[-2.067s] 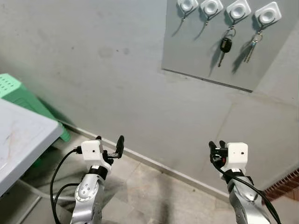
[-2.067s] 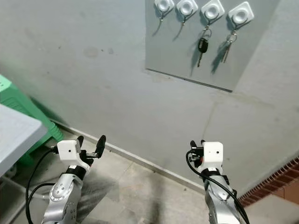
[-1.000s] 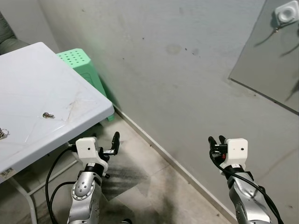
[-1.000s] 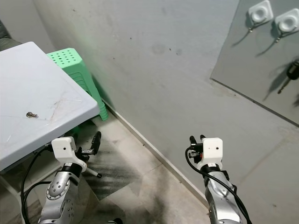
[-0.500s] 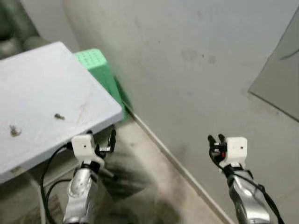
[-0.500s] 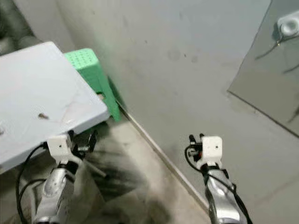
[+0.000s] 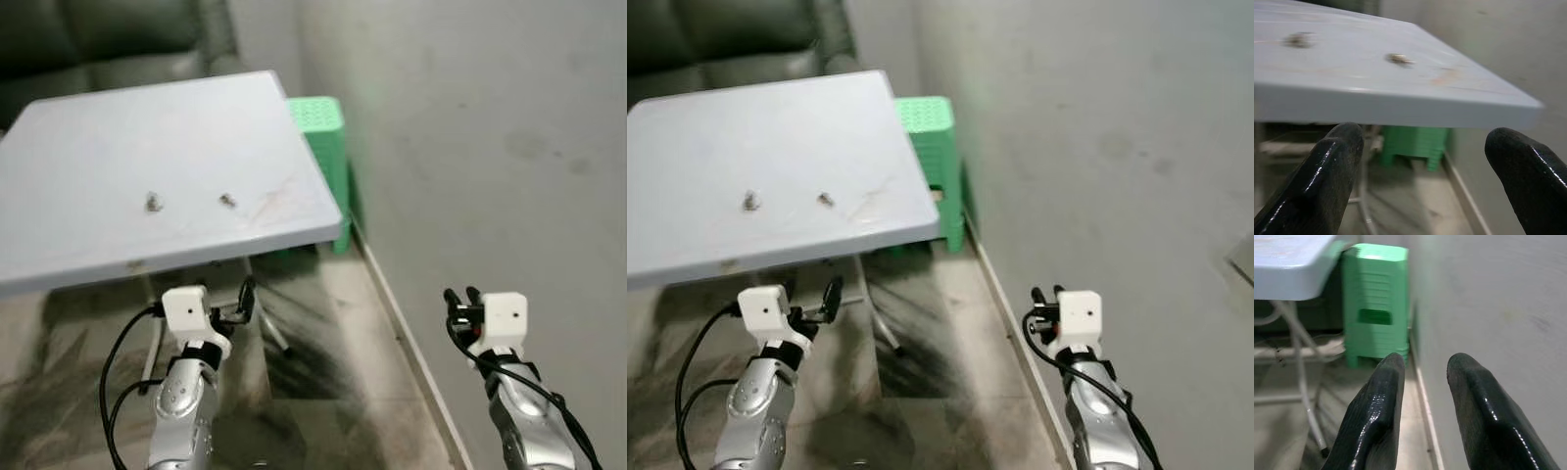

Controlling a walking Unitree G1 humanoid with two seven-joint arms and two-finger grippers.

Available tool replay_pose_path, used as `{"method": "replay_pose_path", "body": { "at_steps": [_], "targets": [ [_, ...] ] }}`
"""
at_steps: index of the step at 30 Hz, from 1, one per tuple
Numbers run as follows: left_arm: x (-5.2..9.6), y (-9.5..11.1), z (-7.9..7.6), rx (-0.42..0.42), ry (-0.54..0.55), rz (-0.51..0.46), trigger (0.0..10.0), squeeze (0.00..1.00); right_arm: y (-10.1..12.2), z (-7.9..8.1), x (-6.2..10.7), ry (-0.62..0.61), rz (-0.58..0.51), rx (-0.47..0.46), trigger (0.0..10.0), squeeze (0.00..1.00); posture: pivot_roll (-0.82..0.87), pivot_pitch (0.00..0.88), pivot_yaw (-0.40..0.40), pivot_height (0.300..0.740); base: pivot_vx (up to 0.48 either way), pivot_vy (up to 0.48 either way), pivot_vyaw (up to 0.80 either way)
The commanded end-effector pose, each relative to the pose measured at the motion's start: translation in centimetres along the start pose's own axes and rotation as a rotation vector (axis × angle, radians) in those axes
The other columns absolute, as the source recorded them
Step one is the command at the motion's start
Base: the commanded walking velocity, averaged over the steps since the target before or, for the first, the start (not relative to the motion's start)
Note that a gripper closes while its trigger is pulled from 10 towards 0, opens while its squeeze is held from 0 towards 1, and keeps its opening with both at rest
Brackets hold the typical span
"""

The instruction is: Hang keys on a hook

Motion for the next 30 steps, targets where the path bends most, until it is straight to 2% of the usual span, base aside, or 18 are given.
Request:
{"method": "replay_pose_path", "body": {
  "at_steps": [1, 14, 30],
  "targets": [
    [0.31, 0.11, 0.79, -0.005, 0.028, 0.003, 10.0, 0.00, 0.39, 0.78, -0.32, 0.019, -0.010, -0.014, 10.0, 0.00, -0.02, 0.070, -0.035, 0.740, 0.000, 0.000, 0.80],
    [0.51, -0.29, 0.85, 0.005, 0.043, 0.023, 10.0, 0.00, 0.47, 0.96, -0.32, 0.032, -0.013, -0.014, 10.0, 0.00, -0.02, 0.063, -0.037, 0.740, 0.000, 0.000, 0.74],
    [0.57, -0.41, 0.77, 0.031, 0.051, 0.028, 10.0, 0.00, 0.54, 0.88, -0.22, 0.035, -0.019, -0.035, 10.0, 0.00, -0.02, 0.063, -0.042, 0.740, 0.000, 0.000, 0.00]
  ]
}}
Point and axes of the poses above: a point about 5 cm out from each wrist's last joint towards the gripper, its own x axis pointing back from the gripper into the wrist, its own y axis along the axis of the wrist's last joint, z = x × y, the point moved 4 cm from there along -x, pointing out of the wrist towards the gripper, and after that the axes turned 11 degrees about x, right-handed, at the moved point
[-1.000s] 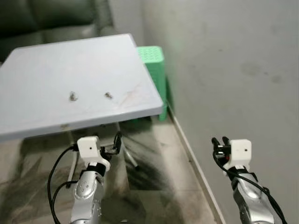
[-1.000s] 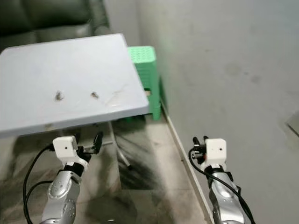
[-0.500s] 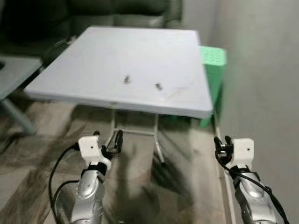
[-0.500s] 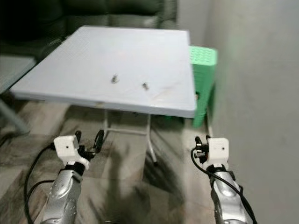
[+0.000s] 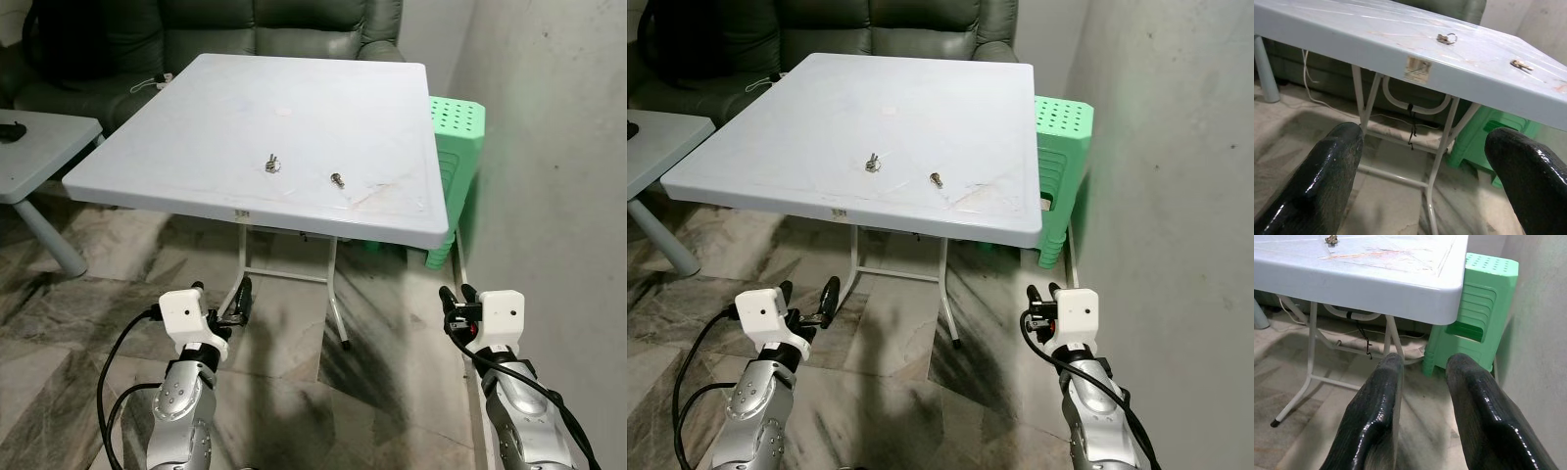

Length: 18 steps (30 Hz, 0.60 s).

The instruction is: Hang keys on a hook

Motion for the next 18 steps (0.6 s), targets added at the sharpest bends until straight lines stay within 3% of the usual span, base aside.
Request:
{"method": "replay_pose_path", "body": {
  "at_steps": [1, 8, 18],
  "targets": [
    [0.06, 0.15, -0.28, -0.011, -0.011, -0.006, 10.0, 0.00, 0.26, -0.16, -0.05, -0.002, -0.006, -0.006, 10.0, 0.00, -0.02, 0.064, -0.043, 0.740, 0.000, 0.000, 0.00],
    [0.10, 0.02, -0.38, -0.013, -0.017, 0.006, 10.0, 0.00, 0.18, -0.16, 0.07, -0.001, -0.002, -0.005, 10.0, 0.00, -0.02, 0.069, -0.042, 0.740, 0.000, 0.000, 0.00],
    [0.24, -0.11, -0.42, -0.007, -0.021, 0.011, 10.0, 0.00, 0.03, -0.07, 0.24, 0.003, 0.003, -0.005, 10.0, 0.00, -0.02, 0.074, -0.043, 0.740, 0.000, 0.445, 0.00]
  ]
}}
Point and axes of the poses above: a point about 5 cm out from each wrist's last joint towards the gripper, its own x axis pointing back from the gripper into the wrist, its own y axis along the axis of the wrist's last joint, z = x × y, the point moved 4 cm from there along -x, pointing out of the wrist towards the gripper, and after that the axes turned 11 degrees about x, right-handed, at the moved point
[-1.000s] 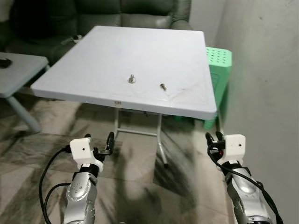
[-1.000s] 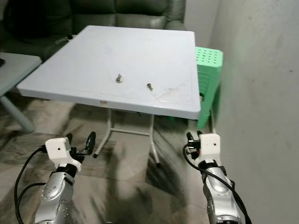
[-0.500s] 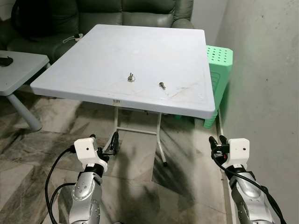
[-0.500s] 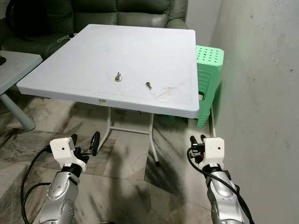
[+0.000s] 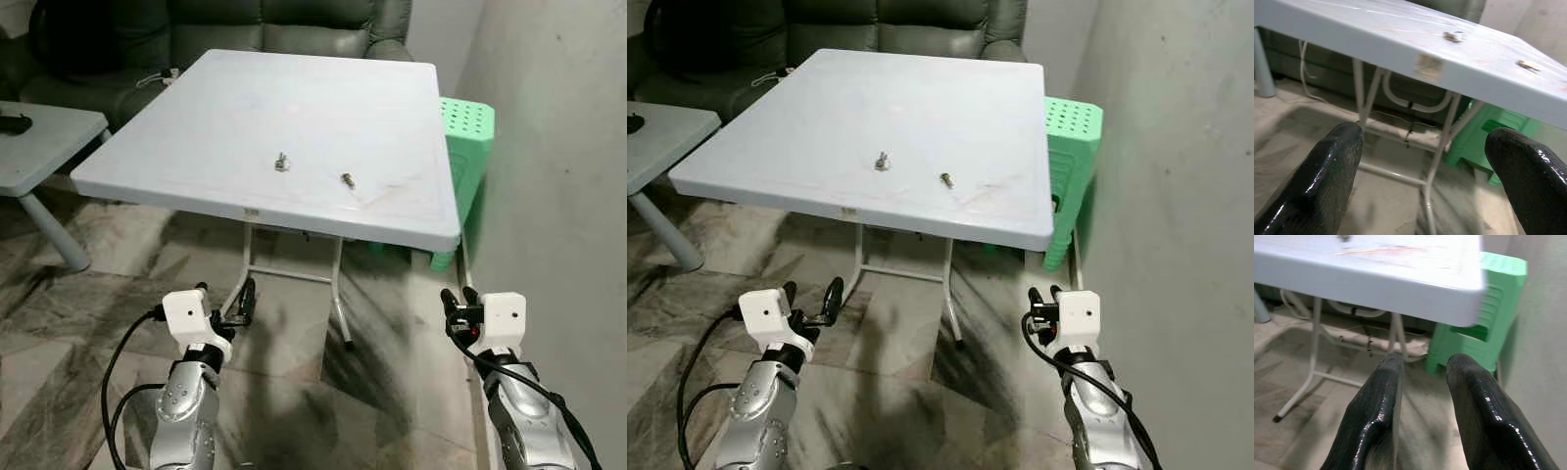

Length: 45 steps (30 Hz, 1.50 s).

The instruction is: Hang keys on a hook

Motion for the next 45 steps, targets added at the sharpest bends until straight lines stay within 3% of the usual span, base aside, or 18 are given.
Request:
{"method": "replay_pose_path", "body": {
  "at_steps": [1, 16, 22, 45],
  "targets": [
    [0.19, 0.25, 0.24, -0.010, 0.001, -0.001, 10.0, 0.00, 0.39, 0.12, -0.03, 0.007, -0.011, -0.004, 10.0, 0.00, -0.02, 0.075, -0.044, 0.740, 0.000, 0.476, 0.00],
    [0.24, 0.22, 0.25, 0.002, 0.008, 0.000, 10.0, 0.00, 0.40, 0.07, 0.00, 0.010, -0.008, -0.001, 10.0, 0.00, -0.02, 0.077, -0.049, 0.740, 0.000, 0.476, 0.00],
    [0.31, 0.07, 0.18, 0.015, 0.014, 0.003, 10.0, 0.00, 0.32, -0.07, 0.10, 0.012, -0.005, 0.003, 10.0, 0.00, -0.02, 0.079, -0.053, 0.740, 0.000, 0.000, 0.00],
    [0.29, 0.03, 0.18, 0.041, 0.016, 0.003, 10.0, 0.00, 0.33, -0.01, 0.21, 0.018, -0.002, 0.005, 10.0, 0.00, -0.02, 0.079, -0.056, 0.740, 0.000, 0.297, 0.00]
  ]
}}
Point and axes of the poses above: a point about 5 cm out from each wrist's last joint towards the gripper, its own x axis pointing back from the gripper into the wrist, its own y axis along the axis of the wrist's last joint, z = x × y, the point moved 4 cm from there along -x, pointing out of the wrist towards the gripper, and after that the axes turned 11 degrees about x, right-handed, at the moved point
